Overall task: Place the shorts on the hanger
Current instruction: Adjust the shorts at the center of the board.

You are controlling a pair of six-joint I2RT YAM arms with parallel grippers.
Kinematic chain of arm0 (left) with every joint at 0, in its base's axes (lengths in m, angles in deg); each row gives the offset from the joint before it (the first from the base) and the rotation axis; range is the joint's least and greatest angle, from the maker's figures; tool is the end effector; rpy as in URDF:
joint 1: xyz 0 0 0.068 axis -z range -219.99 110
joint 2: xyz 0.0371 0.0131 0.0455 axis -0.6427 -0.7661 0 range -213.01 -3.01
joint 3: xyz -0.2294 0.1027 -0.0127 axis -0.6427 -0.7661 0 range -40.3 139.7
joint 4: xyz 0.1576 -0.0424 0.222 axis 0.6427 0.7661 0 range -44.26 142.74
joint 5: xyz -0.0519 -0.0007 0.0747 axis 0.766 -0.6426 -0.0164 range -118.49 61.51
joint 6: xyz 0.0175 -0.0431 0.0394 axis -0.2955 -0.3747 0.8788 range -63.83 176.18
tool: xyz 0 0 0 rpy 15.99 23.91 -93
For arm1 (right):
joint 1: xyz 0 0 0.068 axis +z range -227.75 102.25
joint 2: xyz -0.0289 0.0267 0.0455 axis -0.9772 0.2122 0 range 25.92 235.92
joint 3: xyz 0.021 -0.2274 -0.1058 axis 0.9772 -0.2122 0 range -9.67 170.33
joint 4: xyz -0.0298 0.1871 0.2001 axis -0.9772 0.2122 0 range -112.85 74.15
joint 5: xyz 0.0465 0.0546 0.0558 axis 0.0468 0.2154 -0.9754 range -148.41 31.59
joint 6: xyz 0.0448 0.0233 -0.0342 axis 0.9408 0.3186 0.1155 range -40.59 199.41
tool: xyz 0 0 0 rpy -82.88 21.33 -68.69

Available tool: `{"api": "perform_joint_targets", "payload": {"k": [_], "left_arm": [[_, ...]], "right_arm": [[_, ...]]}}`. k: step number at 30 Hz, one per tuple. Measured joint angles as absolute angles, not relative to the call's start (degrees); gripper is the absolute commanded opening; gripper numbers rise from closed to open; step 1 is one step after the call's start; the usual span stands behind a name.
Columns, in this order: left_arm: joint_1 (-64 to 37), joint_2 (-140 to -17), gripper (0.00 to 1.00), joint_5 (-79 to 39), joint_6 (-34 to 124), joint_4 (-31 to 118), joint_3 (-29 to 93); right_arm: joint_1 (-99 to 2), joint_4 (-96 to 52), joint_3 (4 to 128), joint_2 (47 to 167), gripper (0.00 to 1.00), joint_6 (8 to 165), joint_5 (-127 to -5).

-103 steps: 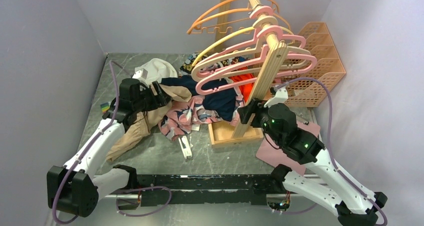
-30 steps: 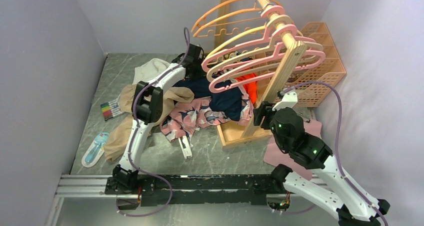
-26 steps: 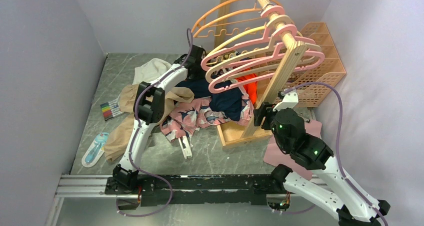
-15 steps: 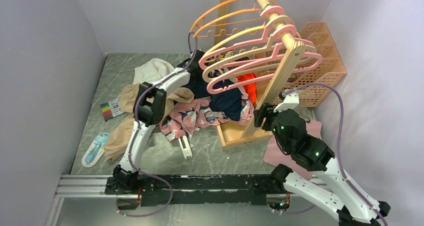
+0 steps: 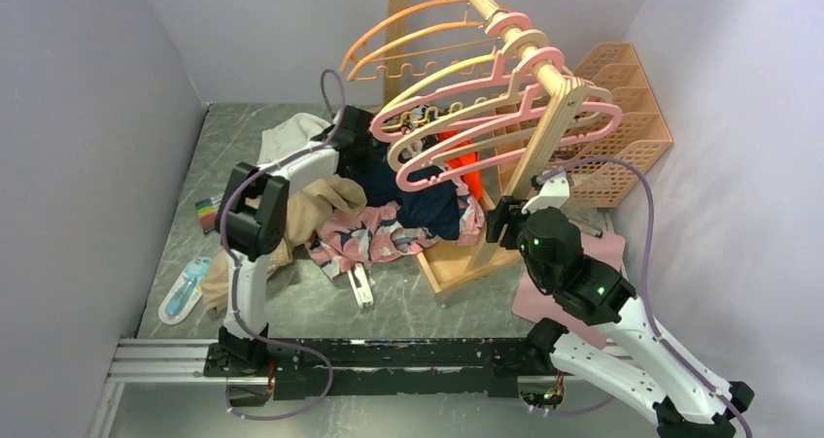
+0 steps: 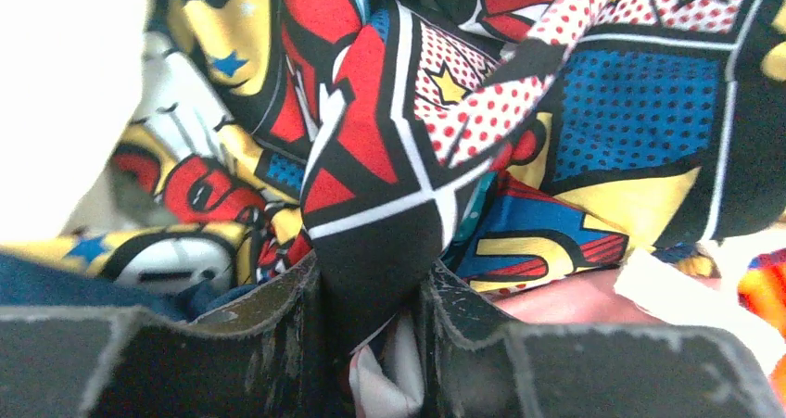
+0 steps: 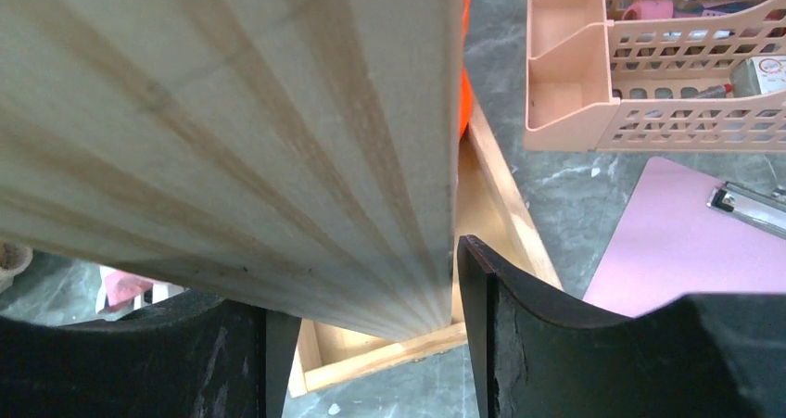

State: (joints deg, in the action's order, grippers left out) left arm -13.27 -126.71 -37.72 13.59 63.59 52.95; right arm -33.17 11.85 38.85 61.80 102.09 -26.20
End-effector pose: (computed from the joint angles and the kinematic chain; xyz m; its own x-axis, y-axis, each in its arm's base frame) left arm 0.4393 -0.2130 0.1461 -0.7268 -0.3819 -0.5710 -0.1946 0.9116 -0.3620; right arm 0.1372 0.1012 0.3286 -0.3402 0.1227 -0.9323 -0.1202 0.9776 0.1725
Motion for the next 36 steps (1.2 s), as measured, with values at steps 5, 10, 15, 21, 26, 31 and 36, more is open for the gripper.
{"api": "perform_joint_targets", "payload": {"k": [5, 10, 15, 21, 26, 31, 36], "left_arm": [[-16.42, -117.99, 0.07, -37.42, 9.48, 63.21, 43.57], [-19.77, -114.91, 0.07, -38.07, 5.26, 63.52, 37.30], [-20.77, -113.40, 0.07, -38.07, 2.48, 62.12, 33.26], [-22.00, -111.50, 0.07, -35.65, 2.40, 59.39, 30.52], [-22.26, -108.97, 0.07, -35.34, 4.60, 60.39, 30.41], [-24.29, -101.84, 0.07, -35.32, 5.67, 60.83, 24.99], [-29.56, -96.09, 0.16, -34.90, 7.25, 61.82, 19.20]], "right_arm": [[-33.28, 9.14, 38.74, 64.22, 0.60, 102.75, -25.29], [-33.54, 5.99, 38.63, 67.07, 0.55, 102.70, -24.24], [-33.54, 2.12, 37.69, 68.94, 0.52, 100.98, -23.45], [-33.50, 0.98, 37.25, 69.14, 0.51, 100.06, -23.43], [-33.50, 1.29, 37.14, 68.40, 0.51, 99.80, -24.00], [-33.50, 1.29, 36.62, 67.20, 0.52, 99.58, -24.67], [-33.52, 0.39, 36.09, 67.35, 0.53, 99.31, -24.70]]}}
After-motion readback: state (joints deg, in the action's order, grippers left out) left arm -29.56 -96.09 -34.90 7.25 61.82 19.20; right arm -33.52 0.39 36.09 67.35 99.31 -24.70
